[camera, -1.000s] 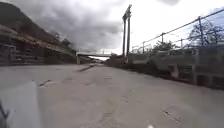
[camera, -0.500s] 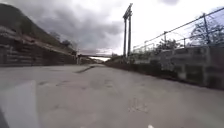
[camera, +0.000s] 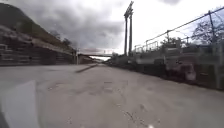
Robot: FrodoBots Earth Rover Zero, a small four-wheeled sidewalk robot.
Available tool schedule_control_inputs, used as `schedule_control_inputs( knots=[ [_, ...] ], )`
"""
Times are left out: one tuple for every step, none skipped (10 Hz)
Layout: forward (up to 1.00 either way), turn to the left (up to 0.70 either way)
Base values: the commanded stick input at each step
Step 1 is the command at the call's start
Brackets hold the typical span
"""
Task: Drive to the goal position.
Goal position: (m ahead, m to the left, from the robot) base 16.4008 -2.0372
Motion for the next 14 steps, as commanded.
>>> schedule_control_inputs(
  knots=[
    [0.70, 0.00],
    [0.70, 0.00],
    [0.70, 0.00],
    [0.70, 0.00],
    [0.70, 0.00],
    [0.70, 0.00],
    [0.70, 0.00],
    [0.70, 0.00],
    [0.70, 0.00],
    [0.70, 0.00],
    [0.70, 0.00],
    [0.70, 0.00],
    [0.70, 0.00],
    [0.70, 0.00]
  ],
)
